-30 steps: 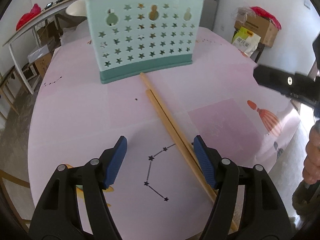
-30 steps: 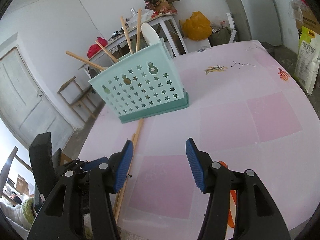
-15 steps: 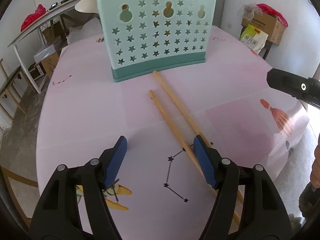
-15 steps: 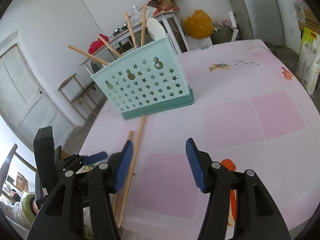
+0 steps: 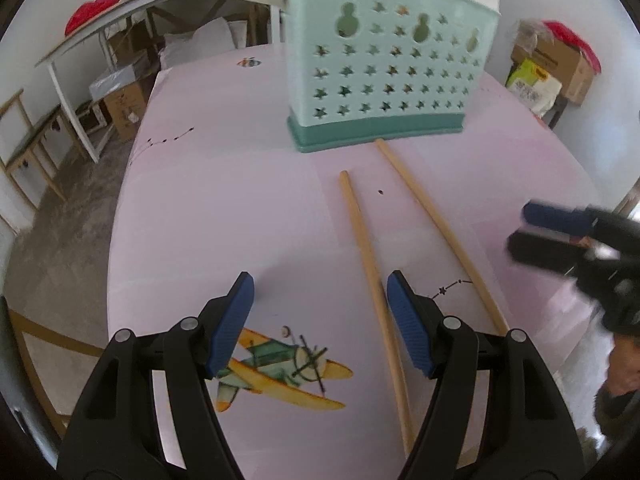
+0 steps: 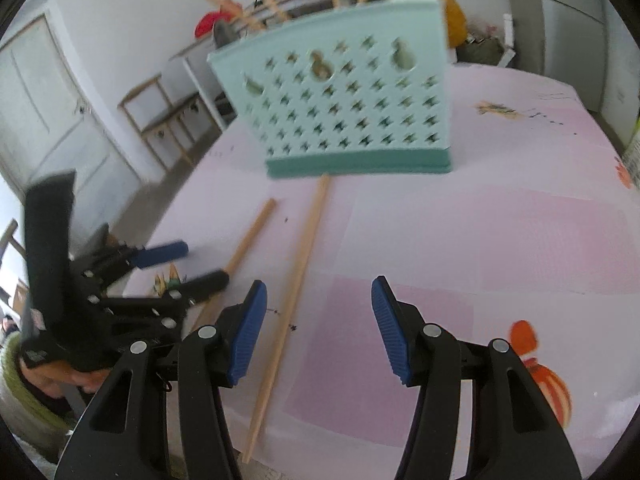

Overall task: Organize utensils
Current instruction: 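Grasp one wooden chopstick with the right gripper, then grasp another chopstick with the left gripper while the right holds its chopstick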

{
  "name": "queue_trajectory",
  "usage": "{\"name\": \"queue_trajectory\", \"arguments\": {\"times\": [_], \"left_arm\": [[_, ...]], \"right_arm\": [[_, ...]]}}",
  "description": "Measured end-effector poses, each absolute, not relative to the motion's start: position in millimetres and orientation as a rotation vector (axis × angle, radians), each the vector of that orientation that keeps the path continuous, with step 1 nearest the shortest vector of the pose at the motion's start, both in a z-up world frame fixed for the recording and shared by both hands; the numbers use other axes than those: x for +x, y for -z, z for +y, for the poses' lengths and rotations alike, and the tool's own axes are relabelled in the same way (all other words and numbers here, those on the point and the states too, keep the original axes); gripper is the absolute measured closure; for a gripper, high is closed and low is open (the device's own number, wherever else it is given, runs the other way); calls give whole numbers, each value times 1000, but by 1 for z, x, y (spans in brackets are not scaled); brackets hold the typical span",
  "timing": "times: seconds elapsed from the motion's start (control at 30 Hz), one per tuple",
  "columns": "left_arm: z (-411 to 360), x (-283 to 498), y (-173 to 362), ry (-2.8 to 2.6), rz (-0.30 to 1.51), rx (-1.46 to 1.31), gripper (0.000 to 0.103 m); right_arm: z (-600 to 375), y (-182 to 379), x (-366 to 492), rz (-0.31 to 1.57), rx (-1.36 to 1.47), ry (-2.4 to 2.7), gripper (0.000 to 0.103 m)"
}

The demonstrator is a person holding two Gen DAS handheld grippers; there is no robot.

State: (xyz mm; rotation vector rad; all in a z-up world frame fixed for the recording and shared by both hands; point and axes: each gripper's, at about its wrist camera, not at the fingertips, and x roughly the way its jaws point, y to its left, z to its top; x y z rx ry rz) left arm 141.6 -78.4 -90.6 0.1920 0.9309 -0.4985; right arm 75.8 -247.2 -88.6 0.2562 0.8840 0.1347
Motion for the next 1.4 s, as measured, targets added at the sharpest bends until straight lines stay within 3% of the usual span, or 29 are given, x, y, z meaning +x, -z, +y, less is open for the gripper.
{"name": "queue_trajectory", "arguments": {"times": [0.3, 0.5, 0.67, 1.4], "left_arm": [[-65, 140, 84, 515, 924, 146, 38], [-66, 138, 82, 528, 919, 135, 38], [-67, 134, 80, 552, 912, 135, 38], [-88, 121, 81, 659, 959, 124, 62]], "right_arm": [[-218, 101, 90, 958, 120, -124, 53], [-207, 100, 93, 972, 48, -108, 70], [-197, 100, 96, 977, 16, -105, 94], [-259, 104, 59, 1007, 211, 19, 96]]}}
